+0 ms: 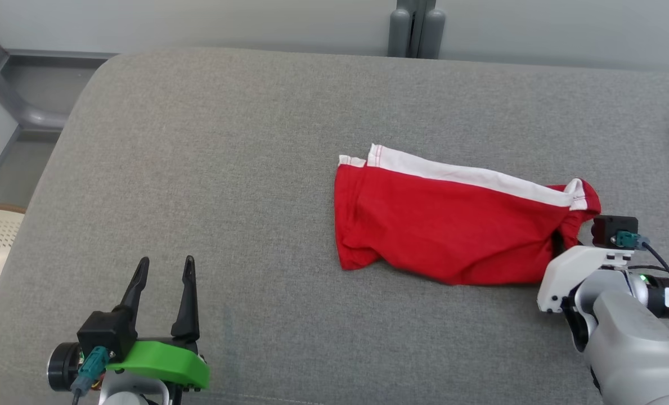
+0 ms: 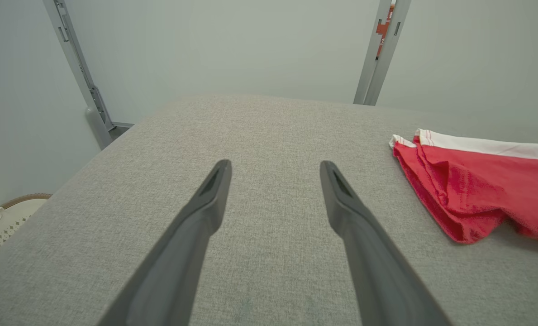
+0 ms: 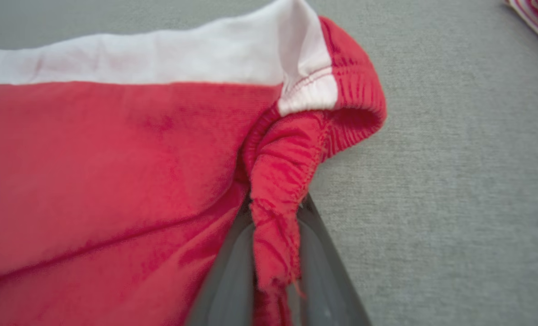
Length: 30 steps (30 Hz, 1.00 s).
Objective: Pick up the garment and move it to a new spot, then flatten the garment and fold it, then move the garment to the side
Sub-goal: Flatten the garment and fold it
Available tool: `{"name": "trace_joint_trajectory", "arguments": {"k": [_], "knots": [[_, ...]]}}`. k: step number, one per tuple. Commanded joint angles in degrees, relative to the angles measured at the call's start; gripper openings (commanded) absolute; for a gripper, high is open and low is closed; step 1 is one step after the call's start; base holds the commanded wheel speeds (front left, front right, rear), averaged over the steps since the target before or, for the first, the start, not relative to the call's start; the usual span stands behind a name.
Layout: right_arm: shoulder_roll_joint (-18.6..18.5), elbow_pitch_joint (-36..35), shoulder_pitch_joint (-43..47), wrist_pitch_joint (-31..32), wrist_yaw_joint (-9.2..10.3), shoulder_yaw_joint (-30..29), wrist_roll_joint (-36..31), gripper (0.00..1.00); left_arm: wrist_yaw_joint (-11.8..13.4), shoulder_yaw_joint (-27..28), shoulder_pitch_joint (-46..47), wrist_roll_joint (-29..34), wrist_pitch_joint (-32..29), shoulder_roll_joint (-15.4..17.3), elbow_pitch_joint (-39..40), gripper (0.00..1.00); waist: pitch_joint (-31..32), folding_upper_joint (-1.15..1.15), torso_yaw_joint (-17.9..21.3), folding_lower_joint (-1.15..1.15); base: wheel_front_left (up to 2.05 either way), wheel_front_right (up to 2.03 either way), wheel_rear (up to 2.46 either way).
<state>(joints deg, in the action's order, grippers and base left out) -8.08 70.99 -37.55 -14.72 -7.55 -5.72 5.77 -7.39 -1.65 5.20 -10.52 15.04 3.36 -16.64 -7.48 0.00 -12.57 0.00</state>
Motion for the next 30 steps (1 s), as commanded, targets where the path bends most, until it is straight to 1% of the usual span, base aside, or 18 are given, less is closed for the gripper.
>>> {"name": "trace_joint_trajectory", "arguments": {"k": [1,9,11,14,20,30], "knots": [[-1.52,-0.06,1.46,-0.27,0.15,0.6,0.46,0.0,-0.13,0.3,-0.99,0.28,0.13,0.42,0.28,1.0,2.31,0.0,1.65,0.0,0.0,0.0,0.0],[-7.68,-0.72,3.65,0.36,0.14,3.44,3.39,0.0,-0.15,0.14,-3.57,0.61,0.13,0.3,0.74,1.0,5.91,0.0,4.02,0.0,0.0,0.0,0.0],[-8.47,-1.02,3.42,0.9,0.14,4.19,4.21,0.0,-0.15,0.17,-4.09,0.5,0.13,0.22,0.89,1.0,6.36,0.0,4.53,0.0,0.0,0.0,0.0],[-8.65,-1.81,2.64,1.49,0.14,5.47,5.35,0.0,-0.15,0.24,-4.8,0.28,0.13,0.09,0.93,1.0,6.89,0.0,5.17,0.0,0.0,0.0,0.0],[-6.07,-4.07,1.85,2.87,0.14,9.4,7.43,0.0,-0.16,0.29,-5.37,0.11,0.13,-0.06,0.44,1.0,8.05,0.0,6.05,0.0,0.0,0.0,0.0],[0.01,-8.82,0.63,5.26,0.13,15.45,12.31,0.0,-0.16,0.32,-5.36,0.03,0.13,-0.25,0.06,1.0,8.77,0.0,6.39,0.0,0.0,0.0,0.0]]}}
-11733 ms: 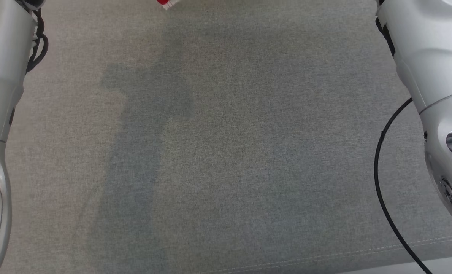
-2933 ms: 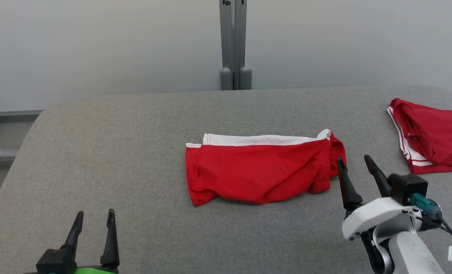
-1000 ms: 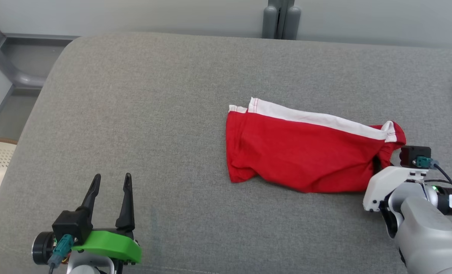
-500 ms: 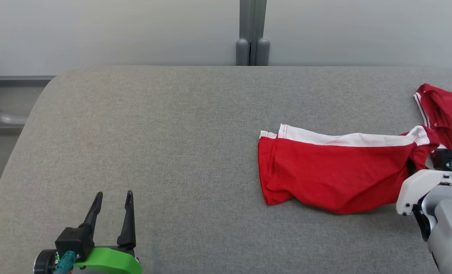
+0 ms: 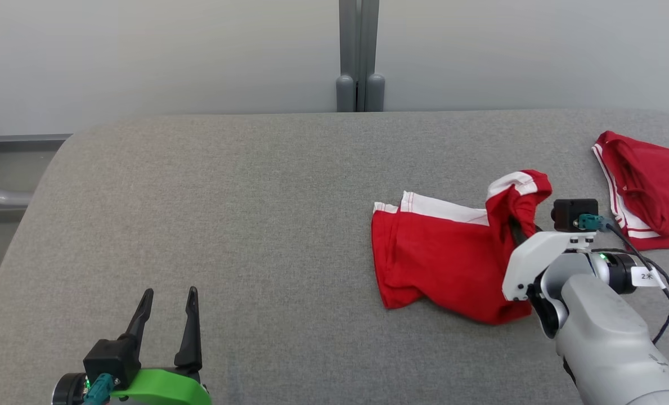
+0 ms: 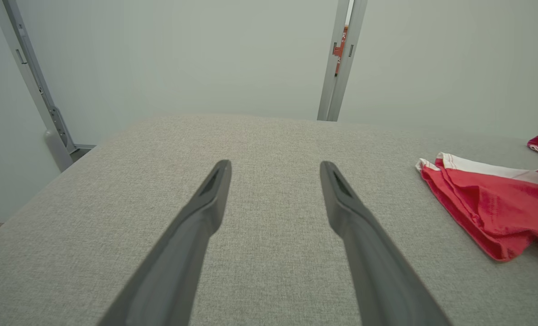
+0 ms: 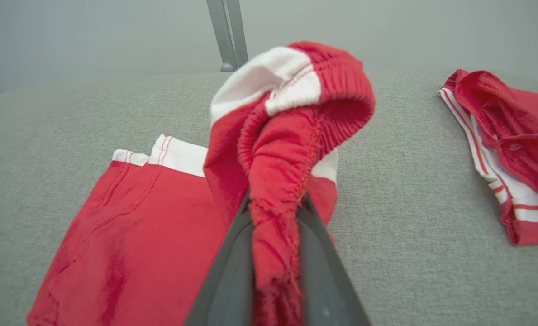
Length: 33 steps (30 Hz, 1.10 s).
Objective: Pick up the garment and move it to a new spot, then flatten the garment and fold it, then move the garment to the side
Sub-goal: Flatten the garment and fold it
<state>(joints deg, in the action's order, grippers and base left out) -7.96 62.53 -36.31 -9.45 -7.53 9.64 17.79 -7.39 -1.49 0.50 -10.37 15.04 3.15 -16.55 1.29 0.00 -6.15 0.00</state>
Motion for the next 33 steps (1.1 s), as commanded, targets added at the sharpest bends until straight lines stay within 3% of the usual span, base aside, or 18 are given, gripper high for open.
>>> {"name": "trace_joint_trajectory", "arguments": {"k": [1,12,30,31,32,33], "knots": [[0.53,-0.85,-0.76,0.11,0.11,0.5,0.84,0.0,-0.16,0.11,-0.67,-0.13,0.13,-0.06,-0.08,1.0,-0.03,0.0,-0.12,0.0,0.0,0.0,0.0],[4.53,-1.95,-1.64,0.68,0.11,4.0,3.98,0.0,-0.15,-1.6,1.23,-0.77,0.14,-0.17,-1.06,1.0,-0.91,0.0,-3.4,0.0,0.0,0.0,0.0],[4.96,0.32,-2.31,-3.02,0.11,12.06,11.29,0.02,0.52,-5.48,3.93,-2.82,0.13,-0.23,-1.98,1.0,-3.87,0.0,-6.99,0.0,0.0,0.0,0.0],[4.96,0.48,-2.47,-3.44,0.11,12.53,11.55,0.44,0.58,-5.59,4.04,-2.95,0.13,-0.23,-2.02,1.0,-3.94,0.0,-7.03,0.0,0.0,0.0,0.0],[4.97,0.49,-2.61,-3.72,0.11,13.05,12.04,0.94,0.63,-5.78,4.11,-3.02,0.13,-0.23,-2.11,1.0,-3.98,0.0,-7.08,0.0,0.0,0.0,0.0],[4.99,0.56,-2.62,-3.91,0.11,13.52,12.42,1.0,0.66,-5.86,4.1,-3.03,0.13,-0.23,-2.19,1.0,-3.98,0.0,-7.09,0.0,0.0,0.0,0.0]]}}
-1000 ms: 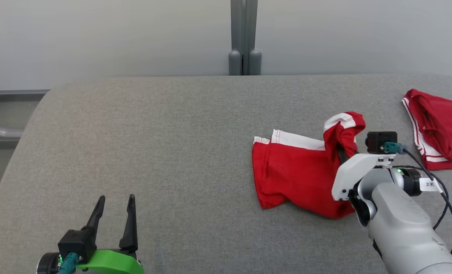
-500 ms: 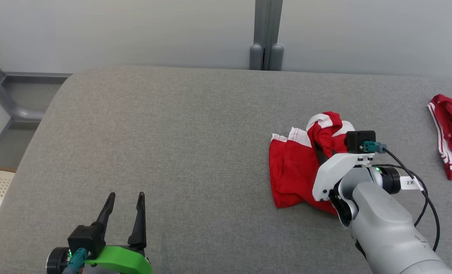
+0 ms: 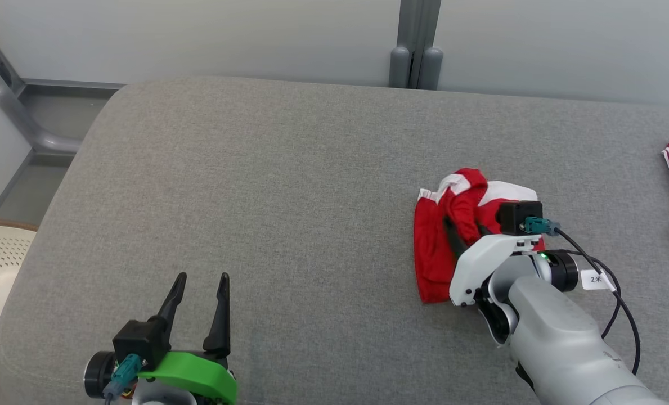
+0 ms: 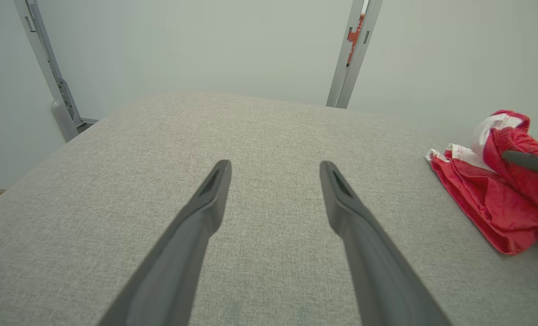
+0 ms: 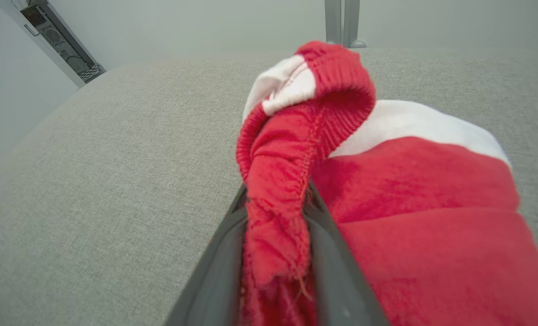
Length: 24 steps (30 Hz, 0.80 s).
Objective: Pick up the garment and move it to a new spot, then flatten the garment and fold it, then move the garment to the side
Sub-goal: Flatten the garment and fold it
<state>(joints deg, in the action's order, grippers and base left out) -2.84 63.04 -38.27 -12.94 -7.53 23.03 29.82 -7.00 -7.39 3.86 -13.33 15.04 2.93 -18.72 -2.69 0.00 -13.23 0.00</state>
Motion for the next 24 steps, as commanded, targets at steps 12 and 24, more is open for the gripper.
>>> {"name": "trace_joint_trajectory", "arguments": {"k": [12,24], "knots": [[-2.06,-6.22,2.03,-2.22,0.11,-2.2,-3.8,1.0,0.72,2.13,-2.17,1.2,0.13,0.0,0.38,1.0,3.79,0.0,3.7,0.0,0.0,0.0,0.0],[-5.89,-26.53,14.85,-2.22,0.11,-11.94,-10.3,1.0,0.86,5.47,-3.85,1.74,0.13,0.37,1.89,1.0,5.6,0.0,8.78,0.0,0.0,0.0,0.0]]}}
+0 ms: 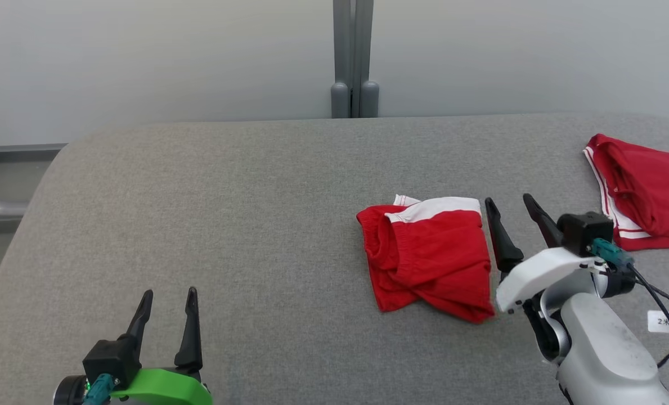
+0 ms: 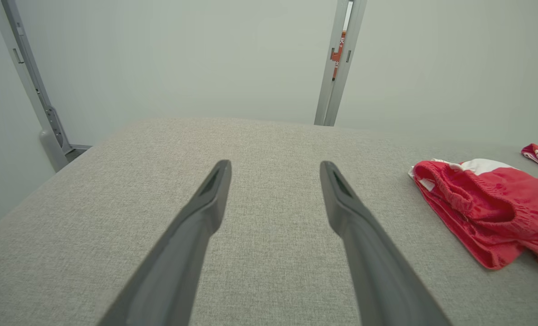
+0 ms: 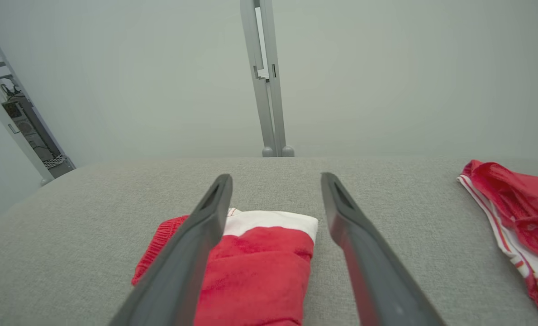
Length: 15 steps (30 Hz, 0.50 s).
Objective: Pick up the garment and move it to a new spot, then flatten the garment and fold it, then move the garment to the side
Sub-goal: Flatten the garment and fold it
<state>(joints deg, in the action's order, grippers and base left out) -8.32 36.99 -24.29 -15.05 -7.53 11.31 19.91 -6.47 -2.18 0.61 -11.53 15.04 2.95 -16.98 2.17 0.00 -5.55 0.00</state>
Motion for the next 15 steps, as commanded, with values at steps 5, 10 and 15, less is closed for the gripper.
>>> {"name": "trace_joint_trajectory", "arguments": {"k": [5,10,15], "knots": [[-1.05,-8.17,7.55,-0.13,0.11,-3.03,-0.13,1.0,0.4,1.81,-1.45,0.31,0.13,0.48,0.93,1.0,1.44,0.0,2.65,0.0,0.0,0.0,0.0],[-1.24,-15.83,14.84,-0.12,0.11,-6.43,1.37,1.0,0.32,2.76,-1.96,0.58,0.13,0.48,1.43,1.0,1.86,0.0,3.59,0.0,0.0,0.0,0.0],[-2.06,-21.61,20.79,-0.13,0.08,-8.24,1.39,1.0,0.1,3.07,-2.43,0.9,0.13,0.41,1.65,1.0,2.0,0.0,4.39,0.0,0.0,0.0,0.0]]}}
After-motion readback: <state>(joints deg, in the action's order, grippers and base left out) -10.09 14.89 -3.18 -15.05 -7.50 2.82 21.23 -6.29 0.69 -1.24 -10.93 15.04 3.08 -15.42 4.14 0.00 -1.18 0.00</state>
